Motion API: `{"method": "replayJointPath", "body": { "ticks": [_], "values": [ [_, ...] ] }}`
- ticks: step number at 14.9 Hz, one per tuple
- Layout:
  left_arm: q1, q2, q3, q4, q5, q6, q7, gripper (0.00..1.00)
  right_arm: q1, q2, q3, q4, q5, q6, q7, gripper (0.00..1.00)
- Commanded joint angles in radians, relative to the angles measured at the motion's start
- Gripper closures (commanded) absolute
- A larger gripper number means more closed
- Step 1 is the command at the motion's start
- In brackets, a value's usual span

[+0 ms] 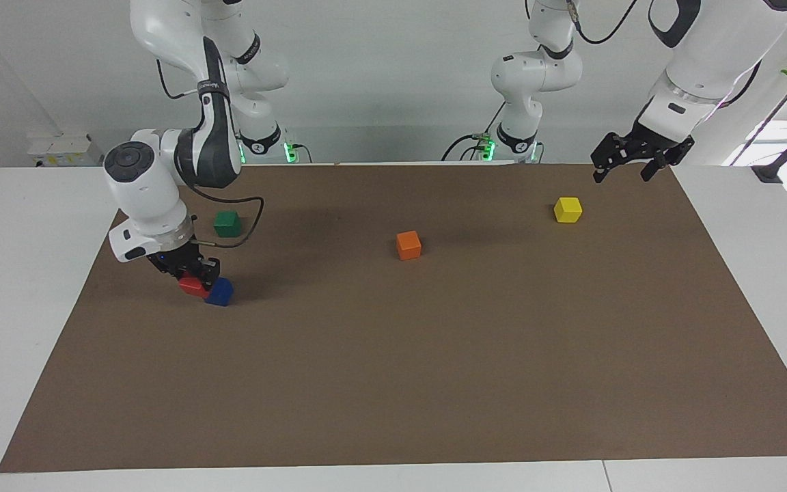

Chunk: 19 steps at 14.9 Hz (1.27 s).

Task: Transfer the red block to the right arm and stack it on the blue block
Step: 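Move the red cube with the right gripper above the blue cube, then lower the red cube onto the blue cube and open the right gripper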

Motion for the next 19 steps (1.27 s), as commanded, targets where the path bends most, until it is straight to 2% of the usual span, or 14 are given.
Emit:
{"method": "replayJointPath", "body": {
  "ticks": [1,4,9,16,17,18,19],
  "values": [
    [0.010,-0.012,-0.001,-0.010,-0.016,0.018,0.019,0.00,0.000,-0.011,0.007,-0.018,-0.022,0.035,0.064,1.00],
    [0.008,-0.012,-0.001,-0.007,-0.016,0.013,0.017,0.00,0.000,-0.019,0.010,-0.046,-0.008,0.044,0.064,1.00],
    [0.004,-0.012,-0.002,-0.008,-0.016,0.016,0.016,0.00,0.015,-0.036,0.010,-0.125,-0.008,0.148,0.060,1.00],
    [0.004,-0.012,-0.002,-0.010,-0.016,0.021,0.016,0.00,0.011,-0.048,0.011,-0.151,0.000,0.164,0.060,1.00],
    [0.004,-0.012,-0.002,-0.011,-0.016,0.019,0.016,0.00,0.011,-0.048,0.011,-0.153,0.021,0.174,0.063,0.64],
    [0.004,-0.014,-0.002,-0.011,-0.016,0.019,0.016,0.00,0.014,-0.048,0.010,-0.153,0.044,0.175,0.066,0.01],
    [0.007,-0.015,-0.002,-0.013,-0.016,0.019,0.016,0.00,0.015,-0.048,0.010,-0.153,0.046,0.175,0.064,0.00]
  ]
}}
